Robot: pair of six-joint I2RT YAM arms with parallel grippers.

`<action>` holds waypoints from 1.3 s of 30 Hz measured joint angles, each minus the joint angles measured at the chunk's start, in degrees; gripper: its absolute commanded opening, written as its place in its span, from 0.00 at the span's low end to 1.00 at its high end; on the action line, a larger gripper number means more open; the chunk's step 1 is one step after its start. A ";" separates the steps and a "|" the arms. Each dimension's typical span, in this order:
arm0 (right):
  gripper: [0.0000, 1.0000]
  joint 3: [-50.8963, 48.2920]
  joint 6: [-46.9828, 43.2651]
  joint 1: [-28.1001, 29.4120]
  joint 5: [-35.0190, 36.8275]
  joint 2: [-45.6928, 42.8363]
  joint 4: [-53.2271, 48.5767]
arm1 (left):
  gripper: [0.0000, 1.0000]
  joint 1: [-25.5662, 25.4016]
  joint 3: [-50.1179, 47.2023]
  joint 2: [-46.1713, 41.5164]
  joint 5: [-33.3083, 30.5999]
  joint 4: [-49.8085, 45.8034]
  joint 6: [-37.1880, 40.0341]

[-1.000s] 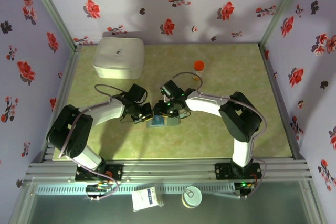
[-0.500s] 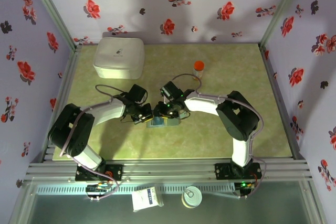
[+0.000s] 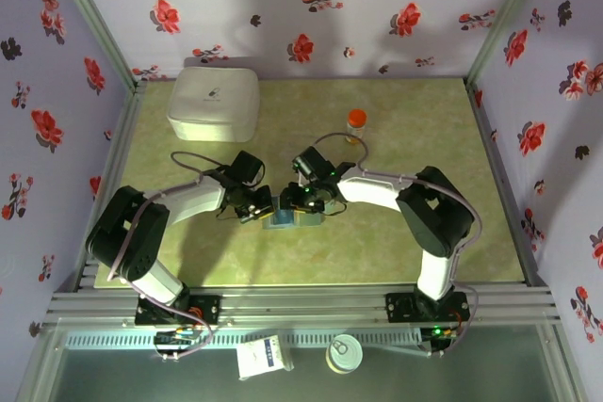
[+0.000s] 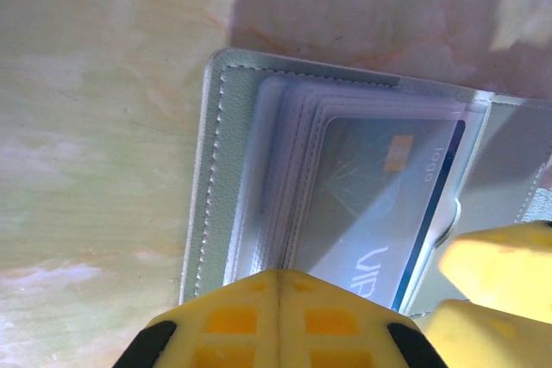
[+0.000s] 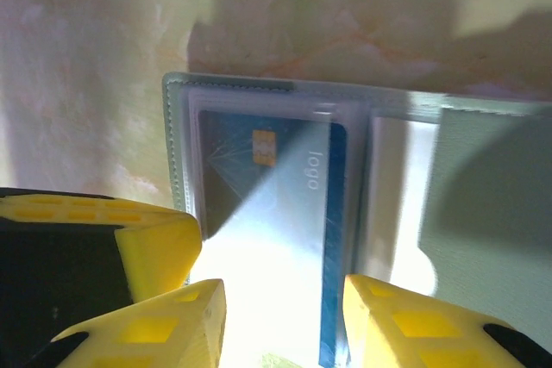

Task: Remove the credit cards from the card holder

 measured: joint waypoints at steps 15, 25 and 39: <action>0.42 -4.44 1.46 -1.95 1.99 -1.84 -0.44 | 0.03 0.28 0.13 -0.02 -3.37 -2.40 1.60; 0.42 -4.50 2.86 -1.53 1.86 -1.86 0.20 | 0.03 1.20 0.13 0.61 -3.54 -2.38 2.78; 0.42 -5.51 3.10 -1.40 1.14 -3.98 4.98 | 0.04 1.79 0.13 1.55 -2.89 -1.68 2.95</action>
